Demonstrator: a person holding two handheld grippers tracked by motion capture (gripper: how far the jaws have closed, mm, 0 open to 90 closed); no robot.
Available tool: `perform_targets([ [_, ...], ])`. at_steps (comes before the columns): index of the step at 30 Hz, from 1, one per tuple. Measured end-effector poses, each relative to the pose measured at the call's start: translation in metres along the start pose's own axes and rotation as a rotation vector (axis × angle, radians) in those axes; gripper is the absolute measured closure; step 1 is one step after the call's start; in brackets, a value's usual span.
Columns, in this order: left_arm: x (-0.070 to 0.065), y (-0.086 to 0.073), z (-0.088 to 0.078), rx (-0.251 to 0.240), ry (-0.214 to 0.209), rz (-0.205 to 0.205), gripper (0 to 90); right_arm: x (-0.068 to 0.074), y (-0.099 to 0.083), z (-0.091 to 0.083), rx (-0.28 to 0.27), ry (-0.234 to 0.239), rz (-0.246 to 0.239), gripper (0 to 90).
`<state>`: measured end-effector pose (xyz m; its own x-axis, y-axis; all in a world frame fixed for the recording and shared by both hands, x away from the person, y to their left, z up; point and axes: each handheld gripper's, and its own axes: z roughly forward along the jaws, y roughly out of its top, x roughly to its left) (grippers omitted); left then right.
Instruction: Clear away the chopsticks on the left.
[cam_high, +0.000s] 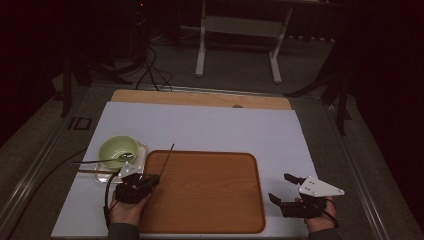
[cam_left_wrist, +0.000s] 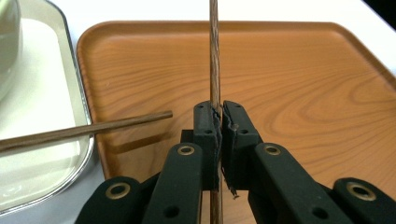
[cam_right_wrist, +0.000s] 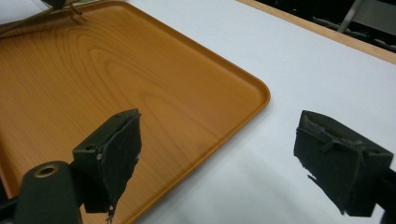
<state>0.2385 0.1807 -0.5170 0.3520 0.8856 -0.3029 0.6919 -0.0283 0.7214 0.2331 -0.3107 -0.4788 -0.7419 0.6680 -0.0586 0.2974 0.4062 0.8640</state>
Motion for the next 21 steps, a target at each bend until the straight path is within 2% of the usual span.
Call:
perform_targets([
  [5, 0.000, -0.003, 0.004, 0.020, 0.033, 0.012, 86.0, 0.000, 0.000, 0.000, 0.003, 0.003, -0.001, 14.8],
  [21, -0.001, -0.009, 0.011, 0.060, 0.087, 0.037, 85.8, 0.000, 0.000, 0.001, 0.003, 0.004, -0.003, 14.8],
])
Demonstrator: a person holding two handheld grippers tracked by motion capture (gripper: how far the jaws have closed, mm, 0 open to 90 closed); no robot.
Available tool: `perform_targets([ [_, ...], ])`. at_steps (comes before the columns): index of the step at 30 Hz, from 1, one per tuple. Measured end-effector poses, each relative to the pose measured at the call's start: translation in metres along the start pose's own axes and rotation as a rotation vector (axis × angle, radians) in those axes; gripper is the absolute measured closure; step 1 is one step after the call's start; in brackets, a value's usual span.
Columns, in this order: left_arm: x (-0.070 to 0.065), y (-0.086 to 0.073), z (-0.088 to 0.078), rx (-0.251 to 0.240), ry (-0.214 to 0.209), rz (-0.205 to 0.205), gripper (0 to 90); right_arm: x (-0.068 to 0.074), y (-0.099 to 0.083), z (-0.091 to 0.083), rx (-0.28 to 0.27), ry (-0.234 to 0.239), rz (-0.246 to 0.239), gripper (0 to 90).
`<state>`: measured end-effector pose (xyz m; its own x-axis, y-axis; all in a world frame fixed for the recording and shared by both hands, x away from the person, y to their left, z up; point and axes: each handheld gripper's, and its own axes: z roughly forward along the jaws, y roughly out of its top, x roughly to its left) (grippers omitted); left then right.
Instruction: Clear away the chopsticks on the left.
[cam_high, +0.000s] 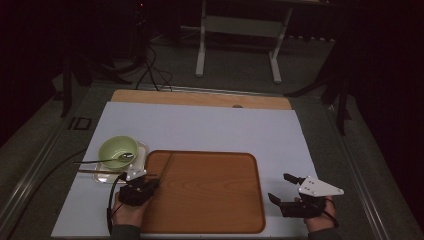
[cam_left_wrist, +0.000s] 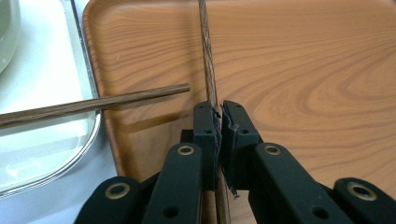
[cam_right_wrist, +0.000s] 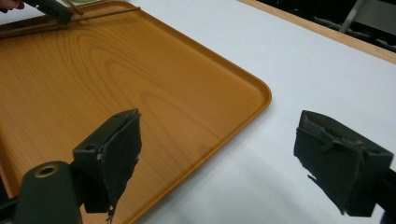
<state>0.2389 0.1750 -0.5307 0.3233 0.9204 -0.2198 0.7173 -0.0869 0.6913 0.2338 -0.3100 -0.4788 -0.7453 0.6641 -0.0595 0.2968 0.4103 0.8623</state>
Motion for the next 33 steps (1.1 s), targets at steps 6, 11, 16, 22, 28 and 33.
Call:
perform_targets([
  [6, 0.004, -0.001, 0.000, 0.007, 0.029, -0.013, 85.7, 0.000, 0.000, 0.000, -0.002, 0.000, 0.001, 14.8],
  [11, 0.004, -0.003, -0.001, 0.006, 0.049, -0.016, 85.5, 0.000, 0.000, 0.000, -0.003, -0.001, 0.000, 14.8],
  [16, 0.005, -0.006, -0.004, 0.007, 0.073, -0.020, 84.8, 0.000, 0.000, -0.001, -0.004, -0.001, 0.001, 14.8],
  [22, 0.007, -0.009, -0.008, 0.010, 0.087, -0.029, 83.7, 0.000, 0.000, 0.000, -0.004, -0.001, 0.000, 14.8],
  [28, 0.006, -0.008, -0.011, 0.012, 0.094, -0.018, 80.7, 0.000, 0.000, 0.000, -0.005, -0.001, -0.002, 14.8],
  [33, 0.004, -0.006, -0.014, 0.009, 0.099, -0.003, 77.7, 0.000, 0.000, 0.000, -0.005, -0.001, -0.002, 14.8],
])
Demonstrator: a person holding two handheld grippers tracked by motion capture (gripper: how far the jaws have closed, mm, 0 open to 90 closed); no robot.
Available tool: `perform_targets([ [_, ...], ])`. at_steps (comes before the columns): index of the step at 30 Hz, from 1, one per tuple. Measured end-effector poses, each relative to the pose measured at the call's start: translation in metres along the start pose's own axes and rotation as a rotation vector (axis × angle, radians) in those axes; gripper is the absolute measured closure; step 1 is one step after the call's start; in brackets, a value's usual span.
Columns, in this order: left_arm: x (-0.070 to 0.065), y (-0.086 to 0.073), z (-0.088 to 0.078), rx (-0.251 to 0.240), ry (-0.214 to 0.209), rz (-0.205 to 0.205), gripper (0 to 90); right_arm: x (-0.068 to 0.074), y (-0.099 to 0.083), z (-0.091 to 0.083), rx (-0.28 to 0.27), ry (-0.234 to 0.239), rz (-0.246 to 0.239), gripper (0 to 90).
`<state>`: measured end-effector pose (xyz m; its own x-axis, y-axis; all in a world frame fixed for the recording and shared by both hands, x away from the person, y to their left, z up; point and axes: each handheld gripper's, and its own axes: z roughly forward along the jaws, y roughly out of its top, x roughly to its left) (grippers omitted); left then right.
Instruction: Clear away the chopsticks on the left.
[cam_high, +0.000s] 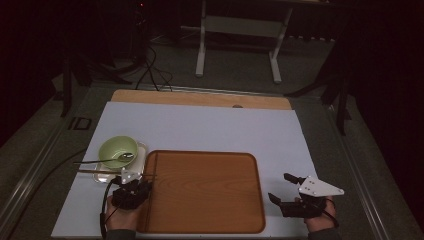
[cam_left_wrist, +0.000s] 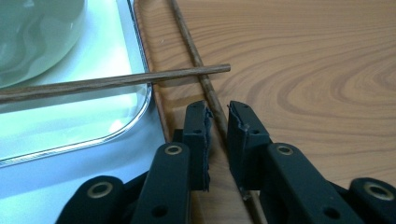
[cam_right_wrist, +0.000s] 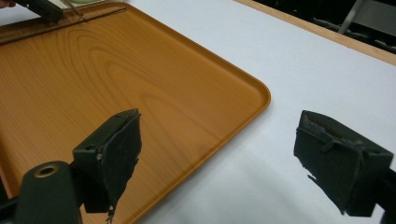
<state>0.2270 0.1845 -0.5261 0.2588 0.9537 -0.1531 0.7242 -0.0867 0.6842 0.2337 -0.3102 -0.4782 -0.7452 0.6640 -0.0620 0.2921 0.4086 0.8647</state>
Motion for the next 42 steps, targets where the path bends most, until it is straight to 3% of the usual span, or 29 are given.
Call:
perform_targets([
  [8, -0.001, 0.003, -0.008, -0.016, 0.002, 0.011, 72.3, 0.000, 0.000, 0.000, 0.000, -0.002, 0.001, 14.8],
  [15, 0.003, 0.008, -0.018, -0.041, -0.007, -0.003, 65.7, 0.000, 0.000, -0.001, -0.001, -0.002, 0.000, 14.8],
  [28, 0.015, 0.020, -0.032, -0.073, -0.077, -0.008, 55.8, 0.000, 0.000, -0.001, -0.003, -0.003, 0.001, 14.8],
  [34, 0.022, 0.025, -0.034, -0.060, -0.105, 0.055, 51.1, -0.001, 0.000, -0.002, -0.005, -0.004, 0.000, 14.8],
  [42, 0.033, 0.027, -0.041, -0.062, -0.094, 0.143, 43.9, -0.001, -0.001, -0.003, -0.005, -0.005, 0.003, 14.8],
])
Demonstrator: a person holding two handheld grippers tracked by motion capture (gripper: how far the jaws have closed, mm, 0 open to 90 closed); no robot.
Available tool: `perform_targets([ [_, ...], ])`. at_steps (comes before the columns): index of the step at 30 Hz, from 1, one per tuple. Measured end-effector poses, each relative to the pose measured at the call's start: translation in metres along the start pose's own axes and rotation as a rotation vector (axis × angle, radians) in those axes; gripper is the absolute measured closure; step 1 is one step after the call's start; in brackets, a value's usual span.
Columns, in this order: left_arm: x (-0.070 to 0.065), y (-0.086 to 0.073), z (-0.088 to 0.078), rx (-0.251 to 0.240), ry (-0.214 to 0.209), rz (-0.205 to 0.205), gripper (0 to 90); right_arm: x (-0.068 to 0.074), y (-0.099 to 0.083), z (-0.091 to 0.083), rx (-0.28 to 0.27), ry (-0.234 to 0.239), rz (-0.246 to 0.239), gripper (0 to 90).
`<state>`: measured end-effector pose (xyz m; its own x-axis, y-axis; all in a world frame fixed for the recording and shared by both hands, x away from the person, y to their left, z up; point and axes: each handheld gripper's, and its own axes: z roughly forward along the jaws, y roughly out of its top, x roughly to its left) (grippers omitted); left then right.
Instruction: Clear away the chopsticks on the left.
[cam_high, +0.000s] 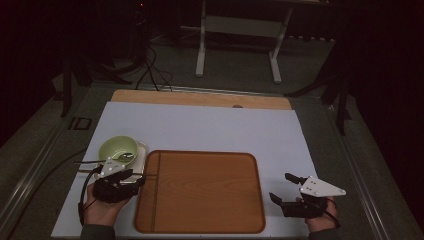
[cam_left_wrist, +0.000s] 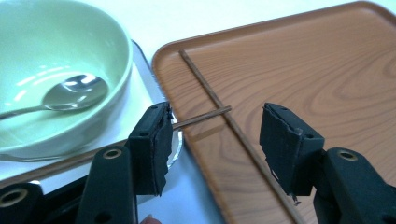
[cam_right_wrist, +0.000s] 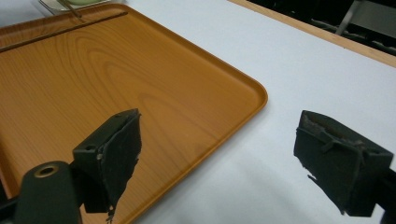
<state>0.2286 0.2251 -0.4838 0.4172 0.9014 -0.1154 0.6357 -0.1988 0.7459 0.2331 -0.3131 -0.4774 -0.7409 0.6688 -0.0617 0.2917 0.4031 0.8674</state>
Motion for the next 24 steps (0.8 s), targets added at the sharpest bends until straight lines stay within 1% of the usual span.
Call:
perform_targets([
  [5, 0.008, -0.002, -0.004, 0.000, -0.003, 0.030, 40.7, 0.000, 0.000, 0.000, 0.000, 0.000, 0.001, 14.8],
  [8, 0.011, -0.003, -0.005, 0.003, -0.009, 0.062, 37.8, 0.000, 0.000, 0.000, 0.001, 0.000, 0.000, 14.8],
  [10, 0.014, -0.004, -0.006, 0.004, -0.012, 0.070, 37.0, 0.000, 0.000, 0.000, 0.001, 0.000, -0.001, 14.8],
  [15, 0.023, -0.010, -0.008, 0.013, -0.001, 0.064, 36.5, 0.000, 0.000, 0.000, 0.001, -0.001, -0.001, 14.8],
  [19, 0.030, -0.014, -0.010, 0.022, 0.025, 0.063, 34.3, -0.001, 0.000, -0.001, 0.000, -0.001, 0.001, 14.8],
  [24, 0.039, -0.019, -0.013, 0.015, 0.050, 0.055, 31.0, -0.001, 0.000, -0.001, 0.001, -0.001, 0.000, 14.8],
])
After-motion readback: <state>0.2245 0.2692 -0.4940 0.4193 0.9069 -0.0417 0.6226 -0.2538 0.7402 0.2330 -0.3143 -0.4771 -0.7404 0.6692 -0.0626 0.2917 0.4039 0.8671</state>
